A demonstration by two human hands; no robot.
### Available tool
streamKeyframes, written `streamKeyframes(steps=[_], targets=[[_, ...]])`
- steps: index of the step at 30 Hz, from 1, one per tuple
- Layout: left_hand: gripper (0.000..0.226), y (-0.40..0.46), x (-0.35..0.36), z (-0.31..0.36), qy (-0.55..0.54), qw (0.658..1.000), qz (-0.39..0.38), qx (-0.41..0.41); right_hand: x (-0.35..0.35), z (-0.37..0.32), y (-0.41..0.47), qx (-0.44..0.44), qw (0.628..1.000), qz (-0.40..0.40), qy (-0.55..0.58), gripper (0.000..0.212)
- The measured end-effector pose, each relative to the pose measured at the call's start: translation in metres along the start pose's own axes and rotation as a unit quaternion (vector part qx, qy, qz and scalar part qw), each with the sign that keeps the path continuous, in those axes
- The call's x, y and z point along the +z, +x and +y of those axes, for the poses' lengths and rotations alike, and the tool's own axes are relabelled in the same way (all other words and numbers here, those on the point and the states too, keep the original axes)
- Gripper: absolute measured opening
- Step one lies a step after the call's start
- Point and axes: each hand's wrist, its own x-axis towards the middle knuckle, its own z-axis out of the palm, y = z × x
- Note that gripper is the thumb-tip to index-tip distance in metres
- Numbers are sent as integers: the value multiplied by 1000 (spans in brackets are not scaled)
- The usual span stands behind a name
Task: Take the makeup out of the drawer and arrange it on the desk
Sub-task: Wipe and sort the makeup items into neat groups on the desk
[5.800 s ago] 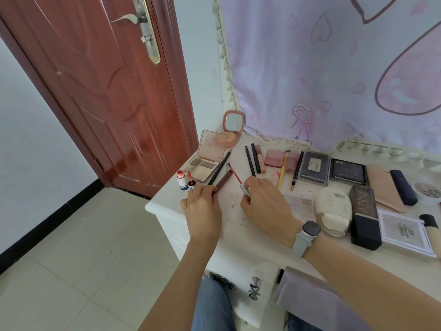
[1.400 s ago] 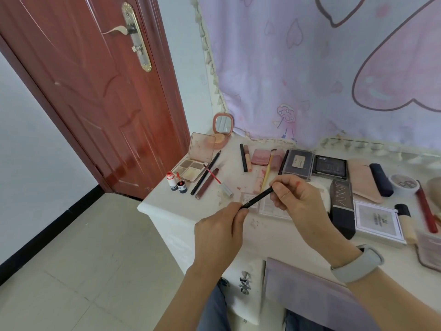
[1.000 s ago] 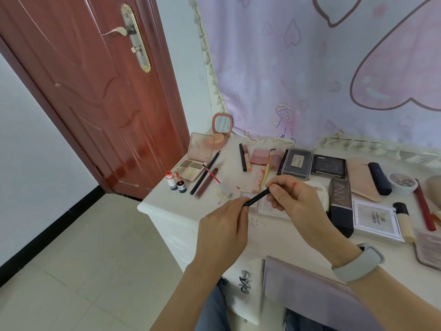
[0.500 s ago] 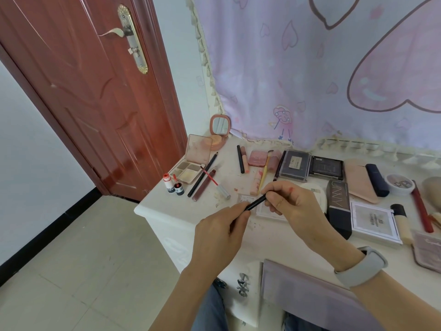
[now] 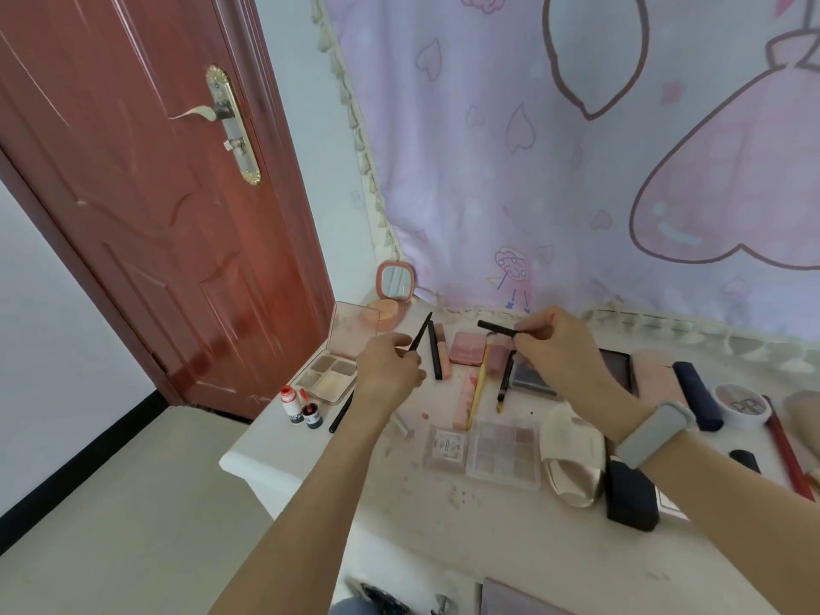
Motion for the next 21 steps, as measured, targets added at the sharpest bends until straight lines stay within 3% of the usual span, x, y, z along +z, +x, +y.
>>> streamKeyframes(steps=[4,8,13,16,21], targets=[[29,49,24,7,204,978,35,22,7,12,34,-28,997,0,-78,16],[17,77,43,3,309,950,41,24,19,25,62,-53,993,-29,-99,16],[22,88,49,-11,382,922,42,44,41,35,83,-79,984,-74,-145,9],[12,81,46,-18,396,917,30,49,56,38,90,-83,976,-92,-179,4],[26,58,31,-25,442,885,12,142,80,35,95,-120,960,-131,-214,15]])
